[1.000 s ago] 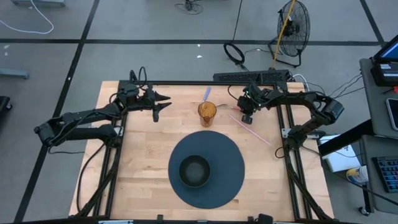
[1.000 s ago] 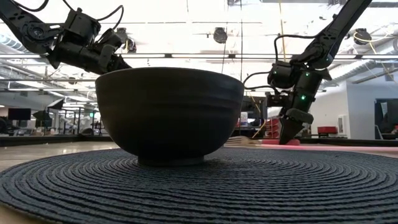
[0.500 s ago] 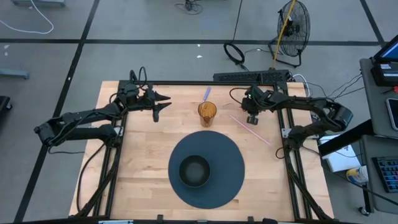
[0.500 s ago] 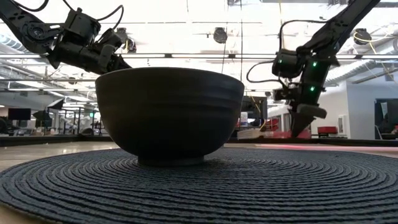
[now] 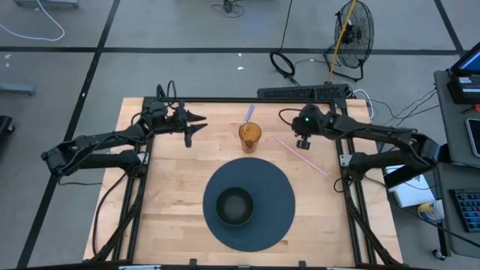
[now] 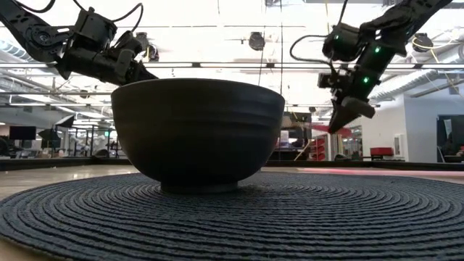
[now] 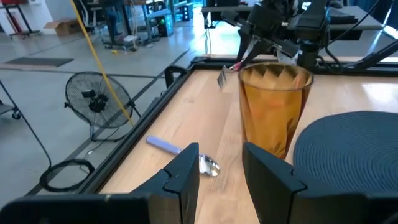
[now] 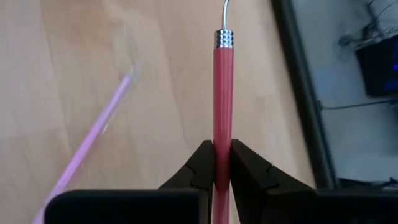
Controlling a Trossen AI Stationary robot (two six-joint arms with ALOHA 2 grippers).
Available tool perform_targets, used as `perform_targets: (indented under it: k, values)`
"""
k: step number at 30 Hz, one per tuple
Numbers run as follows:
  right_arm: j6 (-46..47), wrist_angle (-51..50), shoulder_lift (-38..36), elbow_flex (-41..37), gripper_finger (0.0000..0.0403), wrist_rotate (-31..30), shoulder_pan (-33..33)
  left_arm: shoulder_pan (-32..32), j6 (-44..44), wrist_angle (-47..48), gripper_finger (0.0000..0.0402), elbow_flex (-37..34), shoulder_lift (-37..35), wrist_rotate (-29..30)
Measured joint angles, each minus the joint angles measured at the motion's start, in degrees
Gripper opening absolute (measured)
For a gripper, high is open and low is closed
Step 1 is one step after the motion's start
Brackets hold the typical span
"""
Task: Pick & Place Utensil
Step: Put the pink fork into the black bowl
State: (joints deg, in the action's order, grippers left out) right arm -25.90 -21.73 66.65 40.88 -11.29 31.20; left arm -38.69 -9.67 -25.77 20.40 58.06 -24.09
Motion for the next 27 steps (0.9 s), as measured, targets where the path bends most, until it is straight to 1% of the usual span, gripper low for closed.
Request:
perform_targets:
  k: [8,15,24,27]
  values:
    - [0.08,3.18,-6.02,0.04,0.0023,-0.75,-2.95,1.11,0.18,-1.08,0.0129,0.0,0.0,0.03]
    - [-1.37,6.78,-9.42,0.73,0.0023,-0.79,-6.74,1.13,1.01,-1.1,0.0129,0.0,0.0,0.07]
    - [-2.02,6.98,-8.77,6.79,0.0028,-1.31,-14.51,1.13,1.23,-1.1,0.0129,0.0,-0.01,0.05]
    - [-2.98,6.89,-7.72,8.39,0.0024,-4.67,-18.0,1.29,1.23,-1.08,0.0129,0.0,0.0,0.05]
